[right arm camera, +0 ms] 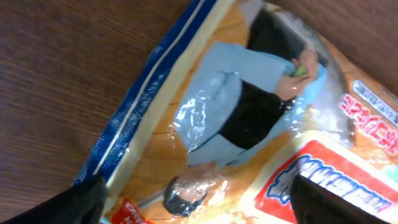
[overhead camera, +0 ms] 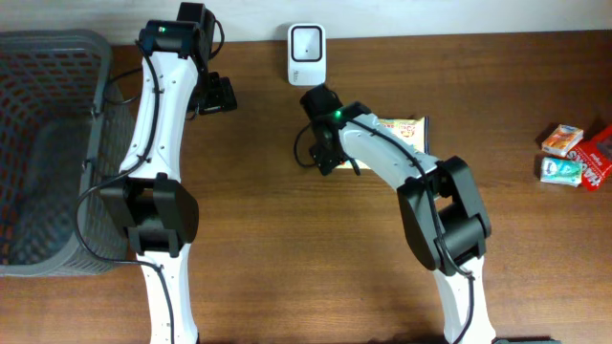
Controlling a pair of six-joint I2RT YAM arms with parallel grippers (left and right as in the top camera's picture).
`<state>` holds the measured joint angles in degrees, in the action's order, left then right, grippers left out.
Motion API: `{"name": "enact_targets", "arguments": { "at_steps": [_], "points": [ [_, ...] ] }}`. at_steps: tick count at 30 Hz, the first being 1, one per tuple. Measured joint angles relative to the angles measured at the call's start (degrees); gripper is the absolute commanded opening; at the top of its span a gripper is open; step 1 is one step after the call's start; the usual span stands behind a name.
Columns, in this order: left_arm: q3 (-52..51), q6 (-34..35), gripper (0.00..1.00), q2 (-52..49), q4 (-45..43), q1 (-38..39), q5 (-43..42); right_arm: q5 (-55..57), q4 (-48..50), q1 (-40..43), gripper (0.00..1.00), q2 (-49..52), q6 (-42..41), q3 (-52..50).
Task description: Scan the item barcode
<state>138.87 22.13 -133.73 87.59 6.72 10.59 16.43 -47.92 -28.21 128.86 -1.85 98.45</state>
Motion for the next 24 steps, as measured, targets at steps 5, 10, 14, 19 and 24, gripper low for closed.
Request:
{"name": "enact_targets", "arguments": {
  "at_steps": [5,10,14,19,24],
  "points": [
    [0.0,0.0,0.99,0.0,0.0,0.0,0.0,-2.5,3.5,0.0,0.07,-0.8,-1.1,-2.6],
    [0.0,0.0,0.99,0.0,0.0,0.0,0.0,-2.4,2.4,0.0,0.04,-0.6,-3.1,-2.6],
    [0.0,0.0,0.99,0.0,0.0,0.0,0.0,-3.3,-6.9,0.0,0.04,0.6,-5.7,2.5],
    [0.0,0.0,0.99,0.0,0.0,0.0,0.0,-3.8,-12.1,0.1,0.04,0.4,-6.7,10.2],
    [0.0,0.0,0.99,0.0,0.0,0.0,0.0,5.2,-14.1,0.1,0.92,-0.3,-14.3,10.5]
  ]
}}
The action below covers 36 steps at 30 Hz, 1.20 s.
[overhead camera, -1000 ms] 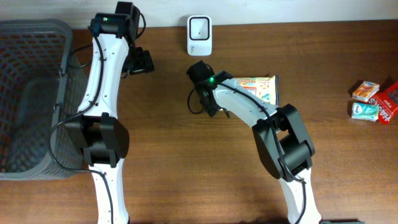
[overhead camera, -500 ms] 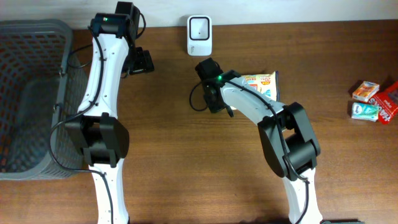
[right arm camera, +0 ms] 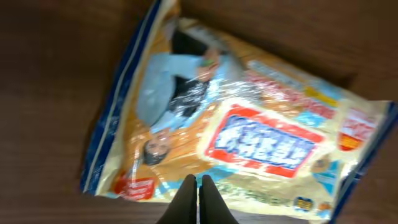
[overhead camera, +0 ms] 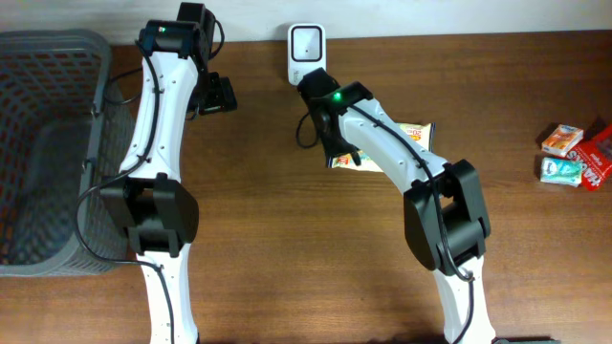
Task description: Scan the item barcode
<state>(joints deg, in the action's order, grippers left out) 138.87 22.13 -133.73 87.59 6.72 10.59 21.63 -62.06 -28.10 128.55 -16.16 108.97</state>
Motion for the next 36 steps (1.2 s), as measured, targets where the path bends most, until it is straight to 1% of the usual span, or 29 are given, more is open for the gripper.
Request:
{"name": "enact_targets", "arguments": {
  "at_steps": [1,2,4,7,9,13,17,18,19,20,26,30,31,33,36],
  "points": [
    [0.0,0.0,0.99,0.0,0.0,0.0,0.0,0.2,-0.1,0.0,0.99,-0.4,1.5,0.0],
    [0.0,0.0,0.99,0.0,0.0,0.0,0.0,-1.0,-0.5,0.0,0.98,-0.7,3.9,0.0],
    [0.0,0.0,0.99,0.0,0.0,0.0,0.0,-6.9,-1.6,0.1,0.99,-0.9,9.5,0.0],
    [0.0,0.0,0.99,0.0,0.0,0.0,0.0,-11.3,-0.9,0.1,0.99,-0.8,12.1,0.0],
    [0.0,0.0,0.99,0.0,0.0,0.0,0.0,-11.9,0.0,0.1,0.98,0.2,12.2,0.0],
    [0.0,0.0,0.99,0.0,0.0,0.0,0.0,-6.8,0.3,0.2,0.99,4.3,8.8,0.0],
    [0.0,0.0,0.99,0.0,0.0,0.0,0.0,-6.1,1.4,1.9,0.99,6.0,8.0,0.5],
    [0.0,0.0,0.99,0.0,0.0,0.0,0.0,-6.2,1.5,2.3,0.90,6.2,7.8,0.7],
    [0.0,0.0,0.99,0.0,0.0,0.0,0.0,-6.5,2.0,2.7,0.16,6.6,7.5,1.2],
    [0.0,0.0,0.99,0.0,0.0,0.0,0.0,-6.7,2.3,2.9,0.04,7.0,7.4,1.6],
    [0.0,0.0,0.99,0.0,0.0,0.0,0.0,-8.2,1.6,3.3,0.04,8.0,4.0,2.6],
    [0.0,0.0,0.99,0.0,0.0,0.0,0.0,-14.3,-3.9,3.6,0.04,8.5,3.0,7.1],
    [0.0,0.0,0.99,0.0,0.0,0.0,0.0,-16.3,-5.0,3.6,0.04,8.3,2.8,8.8],
    [0.0,0.0,0.99,0.0,0.0,0.0,0.0,-24.3,-5.6,3.9,0.04,6.6,2.8,12.8],
    [0.0,0.0,0.99,0.0,0.0,0.0,0.0,-37.7,-5.4,5.1,0.04,1.7,3.1,14.5]
  ]
}}
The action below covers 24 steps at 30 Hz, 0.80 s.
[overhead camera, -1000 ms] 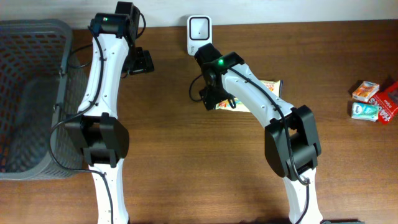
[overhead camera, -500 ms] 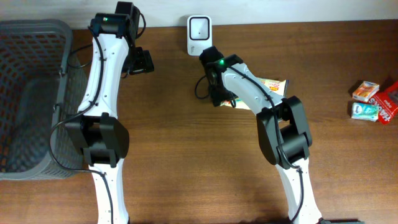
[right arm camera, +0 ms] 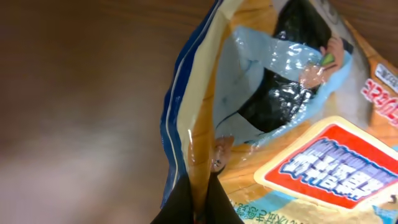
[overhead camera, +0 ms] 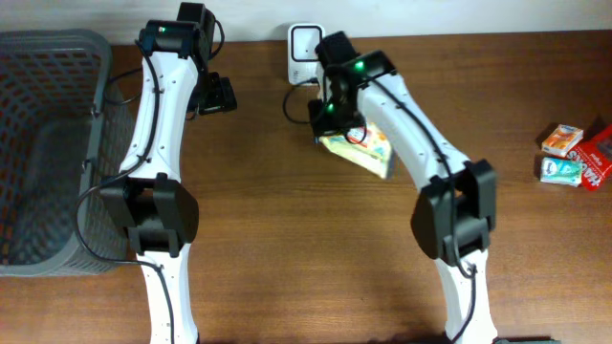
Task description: Scan the item barcode
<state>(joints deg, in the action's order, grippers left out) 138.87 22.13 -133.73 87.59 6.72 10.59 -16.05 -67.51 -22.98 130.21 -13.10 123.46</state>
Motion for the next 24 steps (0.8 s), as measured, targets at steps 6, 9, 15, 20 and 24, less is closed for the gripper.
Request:
{"name": "enact_targets", "arguments": {
  "at_steps": [6,9,15,20,24],
  "points": [
    [0.0,0.0,0.99,0.0,0.0,0.0,0.0,-36.4,-0.1,9.6,0.04,-2.2,0.0,0.5],
    [0.0,0.0,0.99,0.0,0.0,0.0,0.0,-40.4,-2.3,16.1,0.04,-2.2,0.0,0.1],
    [0.0,0.0,0.99,0.0,0.0,0.0,0.0,-26.9,-8.0,32.4,0.07,-2.2,1.8,-5.4],
    [0.0,0.0,0.99,0.0,0.0,0.0,0.0,-11.8,-16.0,39.8,0.61,-2.2,6.2,-5.6],
    [0.0,0.0,0.99,0.0,0.0,0.0,0.0,-2.4,-24.7,41.4,0.60,-2.2,7.1,-2.9]
  ]
}}
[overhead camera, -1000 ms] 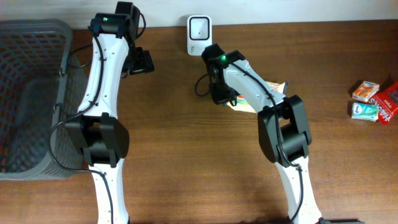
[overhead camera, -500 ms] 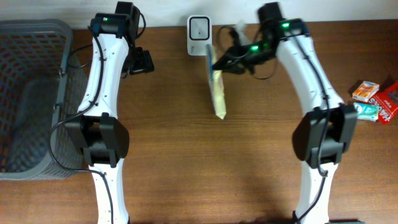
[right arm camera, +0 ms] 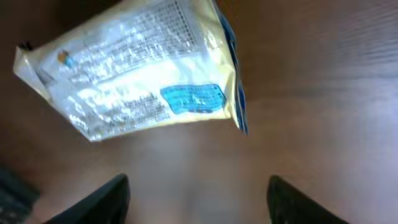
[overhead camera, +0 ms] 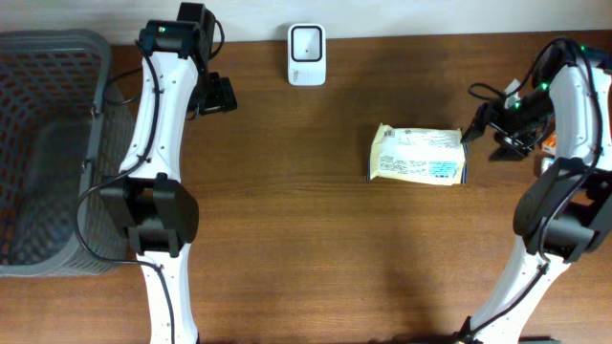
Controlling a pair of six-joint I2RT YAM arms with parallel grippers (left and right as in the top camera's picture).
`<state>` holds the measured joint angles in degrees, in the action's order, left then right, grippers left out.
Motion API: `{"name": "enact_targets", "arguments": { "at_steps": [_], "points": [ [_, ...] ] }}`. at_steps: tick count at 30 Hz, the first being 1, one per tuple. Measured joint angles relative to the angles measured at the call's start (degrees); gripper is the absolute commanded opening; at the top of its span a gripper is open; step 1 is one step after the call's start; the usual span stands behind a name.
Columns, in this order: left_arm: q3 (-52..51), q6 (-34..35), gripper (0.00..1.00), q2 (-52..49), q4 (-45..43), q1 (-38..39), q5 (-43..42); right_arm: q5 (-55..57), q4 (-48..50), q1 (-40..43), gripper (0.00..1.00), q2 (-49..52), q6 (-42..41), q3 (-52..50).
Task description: Scan the item barcode
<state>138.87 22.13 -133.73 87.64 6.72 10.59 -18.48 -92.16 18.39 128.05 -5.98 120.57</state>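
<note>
The snack bag [overhead camera: 418, 155] lies flat on the table right of centre, its pale printed back with a blue patch facing up. In the right wrist view the bag [right arm camera: 143, 74] lies ahead of the fingers and touches neither. My right gripper [overhead camera: 475, 132] is just off the bag's right end and open [right arm camera: 196, 205], with nothing between the fingers. The white barcode scanner [overhead camera: 306, 41] stands at the table's back edge, well left of the bag. My left gripper [overhead camera: 218, 94] hangs at the back left, away from both; its jaws are not clear.
A grey mesh basket [overhead camera: 48, 143] stands off the table's left side. The left arm stretches along the table's left part beside it. The right arm comes in along the table's right edge.
My right gripper was shut on the bag's edge, holding it up near the scanner. Now the bag lies farther right with its back up, and the gripper is open beside it.
The bag first lay front up below the scanner, with my right gripper open over it. Then the gripper was shut at the bag's edge, and later held it lifted by the scanner. Now the bag lies turned over farther right, let go. The left arm stayed put.
</note>
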Motion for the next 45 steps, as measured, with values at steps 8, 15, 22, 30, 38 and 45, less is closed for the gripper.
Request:
{"name": "enact_targets", "arguments": {
  "at_steps": [8,15,22,30,38,45],
  "points": [
    [0.0,0.0,0.99,0.0,0.0,0.0,0.0,2.2,10.4,-13.7,0.14,-0.1,1.0,-0.3],
    [0.0,0.0,0.99,0.0,-0.1,0.0,0.0,2.3,36.9,-27.6,0.22,-0.3,-7.1,-18.9],
    [0.0,0.0,0.99,0.0,0.0,0.0,0.0,2.1,32.2,-40.6,0.17,-0.3,-7.7,-20.9],
    [0.0,0.0,0.99,0.0,0.0,0.0,0.0,17.2,17.4,-34.9,0.18,-0.9,-7.7,4.1],
    [0.0,0.0,0.99,0.0,0.0,0.0,0.0,14.4,32.6,-28.6,0.24,2.4,-11.0,-12.8],
    [0.0,0.0,0.99,0.0,-0.1,0.0,0.0,8.1,30.6,-35.7,0.37,3.0,-11.0,-13.7]
  ]
}}
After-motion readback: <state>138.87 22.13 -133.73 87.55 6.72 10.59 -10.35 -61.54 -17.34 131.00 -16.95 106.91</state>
